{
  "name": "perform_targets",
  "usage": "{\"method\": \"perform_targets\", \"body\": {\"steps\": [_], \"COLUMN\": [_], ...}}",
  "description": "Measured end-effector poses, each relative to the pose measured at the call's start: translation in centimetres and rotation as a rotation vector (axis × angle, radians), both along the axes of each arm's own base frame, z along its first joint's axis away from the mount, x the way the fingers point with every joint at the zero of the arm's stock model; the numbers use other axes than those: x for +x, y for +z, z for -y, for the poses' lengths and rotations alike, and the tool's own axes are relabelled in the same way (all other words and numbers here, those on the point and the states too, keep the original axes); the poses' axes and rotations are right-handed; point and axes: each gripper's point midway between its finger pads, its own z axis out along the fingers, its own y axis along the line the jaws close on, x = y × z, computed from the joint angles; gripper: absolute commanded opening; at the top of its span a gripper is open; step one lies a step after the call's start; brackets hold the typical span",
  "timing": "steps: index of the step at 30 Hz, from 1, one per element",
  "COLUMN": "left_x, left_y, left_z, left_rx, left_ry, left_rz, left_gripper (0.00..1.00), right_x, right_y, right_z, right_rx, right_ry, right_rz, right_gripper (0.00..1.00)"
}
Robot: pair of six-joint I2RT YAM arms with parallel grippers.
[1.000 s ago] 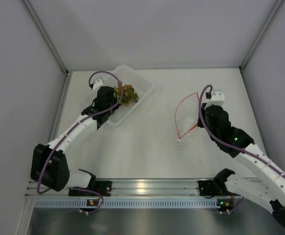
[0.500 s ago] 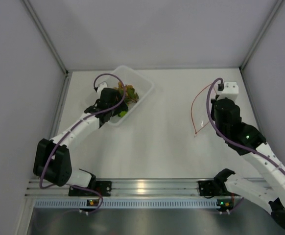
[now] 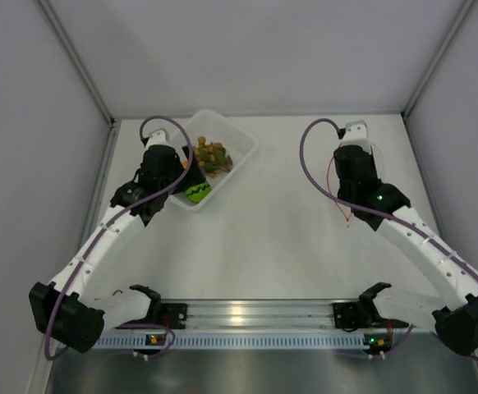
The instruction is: Open the zip-top bag and remove the fake food
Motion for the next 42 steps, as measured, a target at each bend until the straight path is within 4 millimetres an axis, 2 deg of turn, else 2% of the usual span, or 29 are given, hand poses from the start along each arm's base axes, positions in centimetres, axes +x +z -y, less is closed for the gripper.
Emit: {"method": "perform_targets", "body": {"steps": [9,12,13,18,19,22,25,28,31,33,34,37,42], "left_x": [-3.8,-5.2,-5.5,-6.7,-6.8,-7.1,-7.2,-7.5,-8.0,-8.3,-8.5,-8.9,-9.5], "left_y": [0.7,1.0,1.3,3.6,4.0,4.4,3.8,3.0,2.9,3.2,3.4,4.2,4.8], "left_z": [-2.2,-3.1,-3.4,-5.9,-6.3,-7.2,-8.2,-9.2,-10.2,-10.8,-11.0,-11.6,-12.2], "left_rx": [0.153,0.193,0.204,0.251,0.254,0.262,0.285,0.309,0.321,0.322,0.318,0.303,0.294], "left_ry": [-0.085,-0.102,-0.104,-0.022,0.002,0.05,0.092,0.131,0.169,0.197,0.208,0.237,0.26], "left_rz": [-0.05,-0.054,-0.048,0.033,0.047,0.071,0.063,0.051,0.059,0.077,0.087,0.126,0.156], "left_gripper": [0.98,0.98,0.98,0.98,0.98,0.98,0.98,0.98,0.98,0.98,0.98,0.98,0.98], "right_x": [4.7,5.8,6.1,7.2,7.2,7.7,7.4,6.5,4.8,2.9,1.8,-1.0,-4.9], "right_y": [-7.5,-9.2,-9.6,-11.3,-11.2,-10.6,-9.4,-6.3,-2.1,0.5,1.7,3.6,4.4], "right_z": [-3.0,-4.0,-4.2,-5.6,-5.8,-6.8,-7.6,-8.4,-8.4,-7.8,-7.4,-6.2,-4.0], "right_rx": [-0.07,-0.06,-0.058,-0.021,-0.009,0.056,0.133,0.243,0.348,0.41,0.434,0.477,0.511], "right_ry": [-0.012,-0.014,-0.014,0.001,0.006,0.029,0.066,0.127,0.179,0.215,0.233,0.272,0.289], "right_rz": [-0.206,-0.239,-0.248,-0.279,-0.279,-0.257,-0.227,-0.152,-0.039,0.039,0.075,0.157,0.235], "right_gripper": [0.01,0.09,0.16,0.36,0.44,0.46,0.52,0.55,0.76,0.88,0.99,0.99,0.99]}}
